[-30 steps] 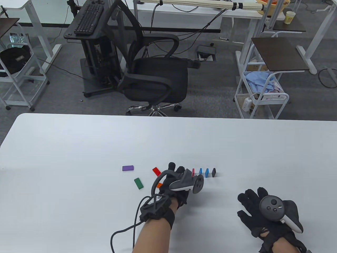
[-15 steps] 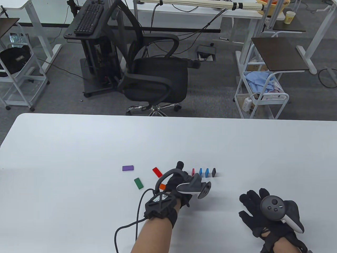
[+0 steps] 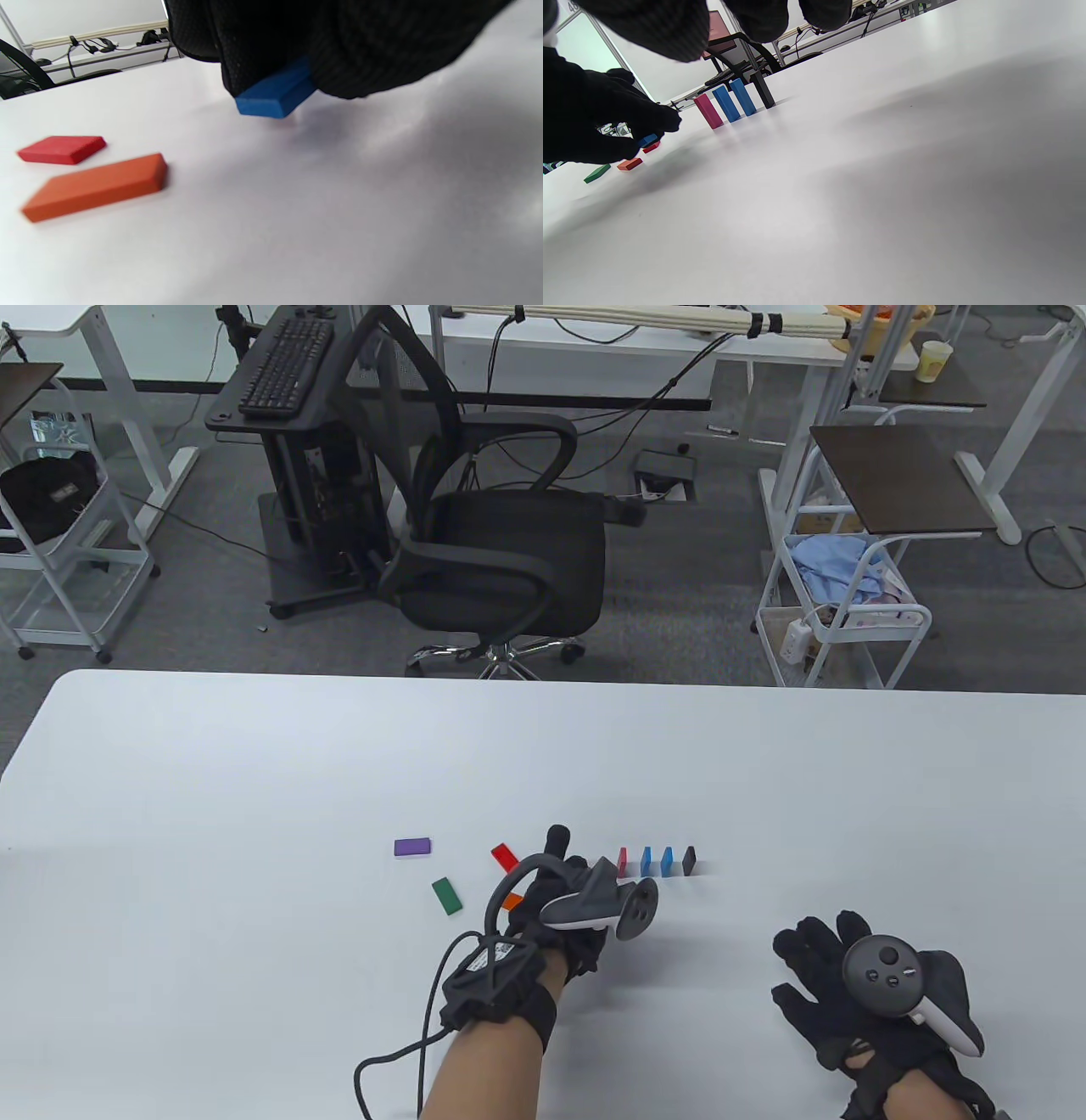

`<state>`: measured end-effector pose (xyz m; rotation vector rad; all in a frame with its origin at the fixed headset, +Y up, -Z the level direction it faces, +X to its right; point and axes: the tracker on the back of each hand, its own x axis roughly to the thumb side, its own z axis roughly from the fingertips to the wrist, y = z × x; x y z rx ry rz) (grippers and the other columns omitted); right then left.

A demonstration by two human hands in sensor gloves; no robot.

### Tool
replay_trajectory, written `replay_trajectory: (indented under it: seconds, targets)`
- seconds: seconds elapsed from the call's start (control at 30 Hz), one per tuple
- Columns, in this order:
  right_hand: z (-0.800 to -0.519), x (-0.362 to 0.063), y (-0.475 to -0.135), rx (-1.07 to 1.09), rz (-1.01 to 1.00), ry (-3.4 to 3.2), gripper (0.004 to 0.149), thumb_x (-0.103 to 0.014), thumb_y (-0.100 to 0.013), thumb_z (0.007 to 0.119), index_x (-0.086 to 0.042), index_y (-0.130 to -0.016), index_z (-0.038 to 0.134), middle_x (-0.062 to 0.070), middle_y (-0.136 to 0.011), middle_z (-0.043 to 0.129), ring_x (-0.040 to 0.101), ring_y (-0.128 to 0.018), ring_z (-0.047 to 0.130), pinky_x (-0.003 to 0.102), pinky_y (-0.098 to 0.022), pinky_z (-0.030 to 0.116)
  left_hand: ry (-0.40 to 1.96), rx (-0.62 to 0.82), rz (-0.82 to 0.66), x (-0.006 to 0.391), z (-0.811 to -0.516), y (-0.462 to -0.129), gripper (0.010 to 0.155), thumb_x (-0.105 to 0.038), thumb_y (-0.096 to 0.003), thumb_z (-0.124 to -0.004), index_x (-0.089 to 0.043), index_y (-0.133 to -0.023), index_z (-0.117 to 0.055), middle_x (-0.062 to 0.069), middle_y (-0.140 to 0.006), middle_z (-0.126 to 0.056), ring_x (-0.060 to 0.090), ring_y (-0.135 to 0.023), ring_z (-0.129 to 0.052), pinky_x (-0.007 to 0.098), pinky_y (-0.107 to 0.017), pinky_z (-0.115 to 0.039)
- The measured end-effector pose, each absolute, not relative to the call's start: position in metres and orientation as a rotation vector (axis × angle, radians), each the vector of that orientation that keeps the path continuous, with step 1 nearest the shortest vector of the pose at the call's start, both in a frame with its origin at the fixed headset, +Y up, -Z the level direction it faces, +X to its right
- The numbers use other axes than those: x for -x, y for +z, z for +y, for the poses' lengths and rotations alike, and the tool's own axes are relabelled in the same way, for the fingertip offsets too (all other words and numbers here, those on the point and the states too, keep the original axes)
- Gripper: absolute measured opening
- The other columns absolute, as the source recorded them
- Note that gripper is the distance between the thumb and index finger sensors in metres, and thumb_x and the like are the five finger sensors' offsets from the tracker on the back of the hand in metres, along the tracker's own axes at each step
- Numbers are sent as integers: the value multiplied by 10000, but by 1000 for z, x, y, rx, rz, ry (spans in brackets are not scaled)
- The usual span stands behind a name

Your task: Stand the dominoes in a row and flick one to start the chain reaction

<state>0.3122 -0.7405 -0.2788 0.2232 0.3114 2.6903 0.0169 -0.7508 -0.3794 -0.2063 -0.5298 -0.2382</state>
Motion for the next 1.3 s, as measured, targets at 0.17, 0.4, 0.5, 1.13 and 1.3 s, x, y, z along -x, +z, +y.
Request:
replay_trajectory:
  seconds: [0.17, 0.4, 0.5, 1.13, 1.3]
  targets:
    - [-740, -314, -278, -224, 304, 2681, 614, -507, -535, 704, -264, -1039, 451, 132, -1167, 306, 476, -1008, 22, 674, -702, 57, -149, 156, -466, -4, -728, -382, 562, -408, -412, -878, -189, -906, -723, 75, -896, -867, 298, -986, -673, 699, -703, -175]
    - [-738, -316, -277, -221, 295, 2674, 612, -506, -535, 704, -264, -1038, 453, 132, -1167, 306, 476, -1007, 24, 674, -703, 59, 8, 147, -372, 7, -717, -392, 557, -372, -420, -877, -196, -912, -684, 69, -933, -836, 290, -1006, -639, 701, -701, -165]
    - [-738, -316, -277, -223, 297, 2672, 614, -506, -534, 705, -265, -1039, 451, 132, -1167, 305, 477, -1007, 23, 674, -703, 61, 75, 150, -330, 12, -715, -397, 554, -357, -427, -876, -209, -916, -664, 63, -950, -817, 289, -1016, -621, 702, -700, -160]
    - [-739, -318, -278, -201, 318, 2658, 614, -507, -534, 703, -264, -1039, 452, 133, -1167, 304, 477, -1007, 23, 675, -704, 63, 411, 228, -173, 30, -748, -430, 548, -318, -436, -877, -221, -924, -647, 63, -953, -830, 292, -1007, -657, 704, -704, -173]
    - [-740, -318, -279, -198, 324, 2657, 614, -506, -534, 703, -262, -1039, 452, 134, -1166, 305, 476, -1007, 23, 675, -704, 64, 423, 234, -185, 22, -755, -433, 545, -305, -438, -874, -222, -924, -642, 63, -958, -824, 293, -1006, -655, 704, -704, -172]
